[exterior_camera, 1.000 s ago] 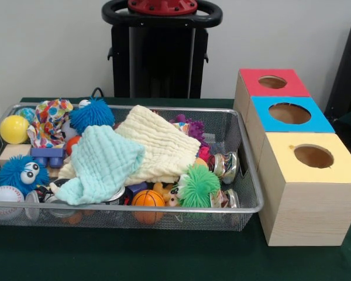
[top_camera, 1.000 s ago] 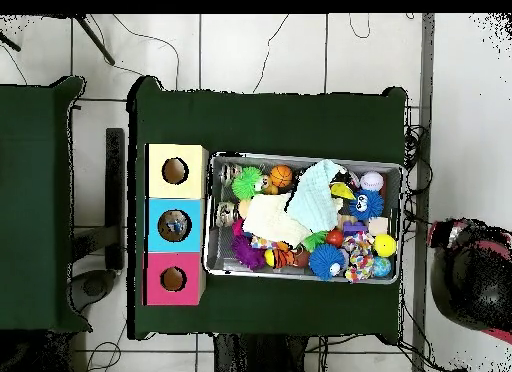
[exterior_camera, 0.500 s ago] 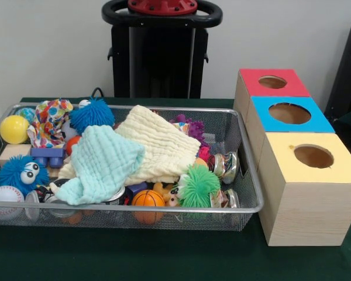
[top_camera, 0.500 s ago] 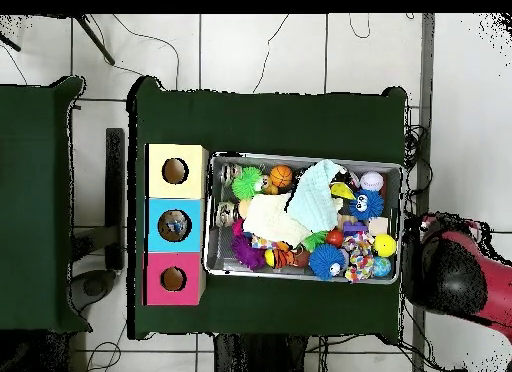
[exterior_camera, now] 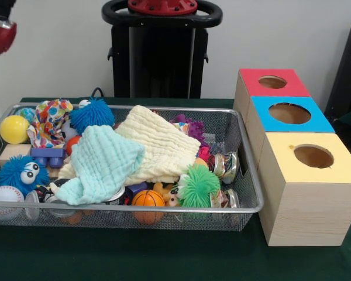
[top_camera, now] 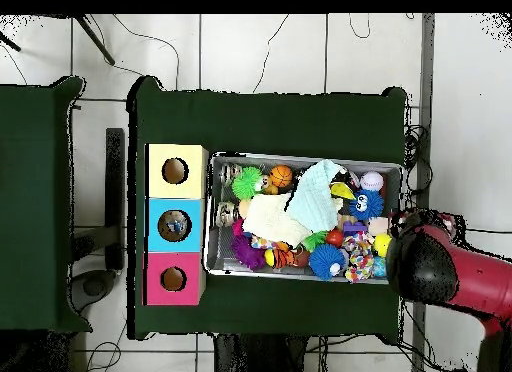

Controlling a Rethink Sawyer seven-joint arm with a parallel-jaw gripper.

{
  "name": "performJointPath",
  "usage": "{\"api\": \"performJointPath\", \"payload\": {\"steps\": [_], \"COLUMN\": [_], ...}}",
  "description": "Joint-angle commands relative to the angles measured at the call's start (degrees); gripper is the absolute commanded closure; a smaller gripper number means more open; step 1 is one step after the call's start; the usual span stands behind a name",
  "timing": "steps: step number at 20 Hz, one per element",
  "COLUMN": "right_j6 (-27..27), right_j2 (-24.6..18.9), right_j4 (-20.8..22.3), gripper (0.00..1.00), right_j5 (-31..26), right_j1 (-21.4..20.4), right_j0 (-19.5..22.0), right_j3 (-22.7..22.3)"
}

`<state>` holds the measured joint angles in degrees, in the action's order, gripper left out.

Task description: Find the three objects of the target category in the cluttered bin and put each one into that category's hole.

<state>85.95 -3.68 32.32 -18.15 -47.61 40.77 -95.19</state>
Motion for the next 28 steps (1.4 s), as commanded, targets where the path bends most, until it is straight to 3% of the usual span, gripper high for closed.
{"api": "performJointPath", "payload": {"steps": [1, 11, 13, 17, 21, 22, 28], "right_j6": [8.03, 13.07, 12.75, 9.05, 3.84, 2.65, 4.91], "right_j2": [3.61, 11.58, 12.52, 10.94, 5.02, 3.21, 5.11], "right_j4": [5.4, 1.73, 1.28, 0.66, -1.39, -1.75, -1.2], "gripper": [1.0, 1.0, 1.0, 1.0, 1.0, 0.0, 0.0], "right_j5": [4.56, 7.04, 6.98, 5.66, 2.14, 1.49, 3.26], "right_j1": [6.49, 10.57, 9.38, 4.5, 1.12, 0.61, 1.21], "right_j0": [-5.7, -12.69, -12.98, -9.46, -2.83, -0.89, 0.35], "right_j3": [-2.71, -1.62, -2.39, -5.59, -8.63, -9.45, -9.27]}}
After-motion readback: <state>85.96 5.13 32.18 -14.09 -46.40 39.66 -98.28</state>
